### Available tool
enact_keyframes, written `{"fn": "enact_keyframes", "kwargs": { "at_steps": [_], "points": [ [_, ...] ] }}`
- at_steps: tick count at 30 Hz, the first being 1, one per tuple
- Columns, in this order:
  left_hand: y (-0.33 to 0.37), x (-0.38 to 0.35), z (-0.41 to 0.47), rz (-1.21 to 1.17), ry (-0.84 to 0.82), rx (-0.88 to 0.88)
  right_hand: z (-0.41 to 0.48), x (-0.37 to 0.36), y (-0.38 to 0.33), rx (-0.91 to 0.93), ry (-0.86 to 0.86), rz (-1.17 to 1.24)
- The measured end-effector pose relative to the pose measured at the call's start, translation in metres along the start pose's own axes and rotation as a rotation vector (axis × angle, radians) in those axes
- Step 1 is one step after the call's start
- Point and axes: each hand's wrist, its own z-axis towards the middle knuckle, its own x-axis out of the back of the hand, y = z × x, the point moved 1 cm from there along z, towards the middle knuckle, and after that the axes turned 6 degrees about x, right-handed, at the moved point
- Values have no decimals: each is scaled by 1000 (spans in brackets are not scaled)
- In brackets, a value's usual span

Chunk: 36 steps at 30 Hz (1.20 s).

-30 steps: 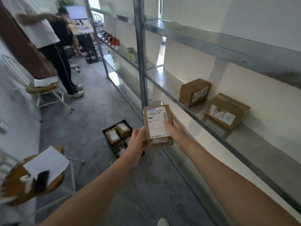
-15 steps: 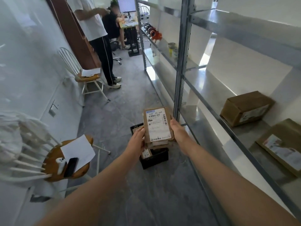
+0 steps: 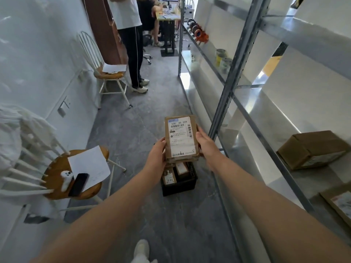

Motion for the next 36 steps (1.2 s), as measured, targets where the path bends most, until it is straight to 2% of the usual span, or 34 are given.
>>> {"fn": "enact_keyframes", "kwargs": {
  "at_steps": [13,21,29,36],
  "points": [
    [85,58,86,9,-72,14,89,-81,-45,-18,60,-44],
    [115,101,130,33,-95,67,139,-122,-39,-49,101,-71],
    [121,109,150,85,-95,67,169,-129,-25,-81,91,-76],
    [129,82,167,75,-38,73,201,-107,-28,-78,70,-31]
  ]
}}
